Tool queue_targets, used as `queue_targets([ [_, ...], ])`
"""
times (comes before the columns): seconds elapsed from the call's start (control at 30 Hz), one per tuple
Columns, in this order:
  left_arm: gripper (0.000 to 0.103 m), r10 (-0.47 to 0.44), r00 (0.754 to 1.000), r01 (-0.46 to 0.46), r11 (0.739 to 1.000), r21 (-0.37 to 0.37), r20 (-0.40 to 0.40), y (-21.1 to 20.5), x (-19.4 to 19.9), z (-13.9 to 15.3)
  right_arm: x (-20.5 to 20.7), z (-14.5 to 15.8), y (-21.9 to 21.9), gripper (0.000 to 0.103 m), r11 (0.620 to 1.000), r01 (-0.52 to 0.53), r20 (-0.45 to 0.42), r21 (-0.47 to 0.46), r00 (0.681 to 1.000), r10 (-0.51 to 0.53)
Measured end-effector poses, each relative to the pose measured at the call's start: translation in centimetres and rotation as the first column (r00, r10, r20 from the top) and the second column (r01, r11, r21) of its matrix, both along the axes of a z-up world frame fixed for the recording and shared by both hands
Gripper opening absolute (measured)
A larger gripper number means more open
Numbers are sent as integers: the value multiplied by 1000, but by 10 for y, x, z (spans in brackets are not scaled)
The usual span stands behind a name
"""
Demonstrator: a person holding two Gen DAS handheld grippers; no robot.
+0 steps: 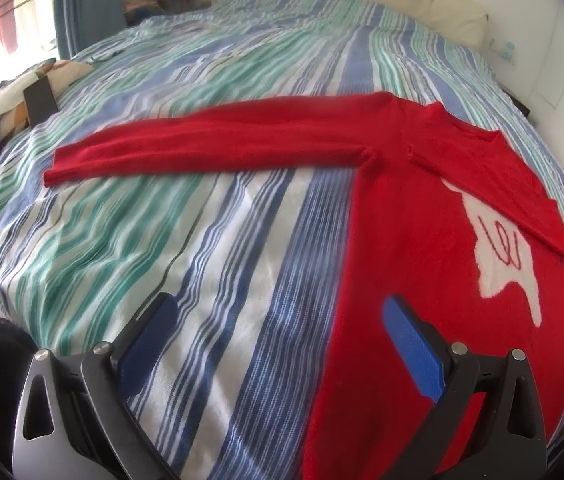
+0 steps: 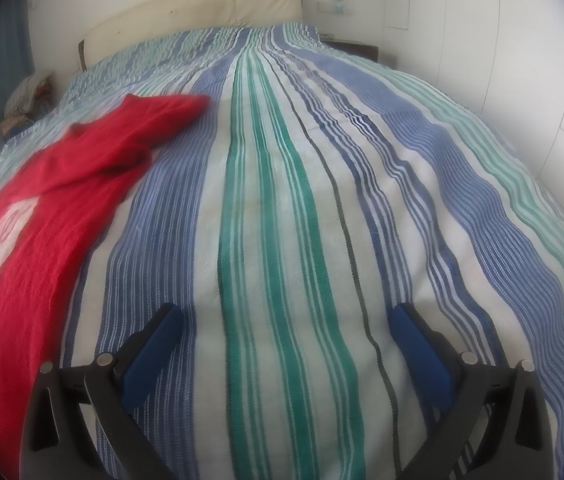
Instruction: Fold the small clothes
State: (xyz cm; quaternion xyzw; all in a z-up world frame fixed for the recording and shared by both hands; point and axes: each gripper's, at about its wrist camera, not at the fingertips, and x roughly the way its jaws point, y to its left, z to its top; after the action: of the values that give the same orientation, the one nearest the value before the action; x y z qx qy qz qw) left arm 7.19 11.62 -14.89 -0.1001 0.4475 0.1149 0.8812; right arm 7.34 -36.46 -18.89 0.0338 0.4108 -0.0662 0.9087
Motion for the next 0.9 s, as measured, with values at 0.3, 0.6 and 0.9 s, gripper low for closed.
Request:
queue_targets([
  [0.3, 102, 1, 1000, -1, 1000, -1, -2, 1, -1, 0, 0, 0, 0, 103, 1000, 0, 0, 0, 1000, 0],
  [0.6, 102, 7, 1000, -7, 1000, -7, 2, 4, -2, 2, 0, 0, 0, 103, 1000, 0, 1, -1, 1000, 0],
  [0.9, 102, -31, 998, 36, 993, -111, 47, 16, 5, 57, 0, -1, 0, 103, 1000, 0, 2, 0, 1000, 0],
])
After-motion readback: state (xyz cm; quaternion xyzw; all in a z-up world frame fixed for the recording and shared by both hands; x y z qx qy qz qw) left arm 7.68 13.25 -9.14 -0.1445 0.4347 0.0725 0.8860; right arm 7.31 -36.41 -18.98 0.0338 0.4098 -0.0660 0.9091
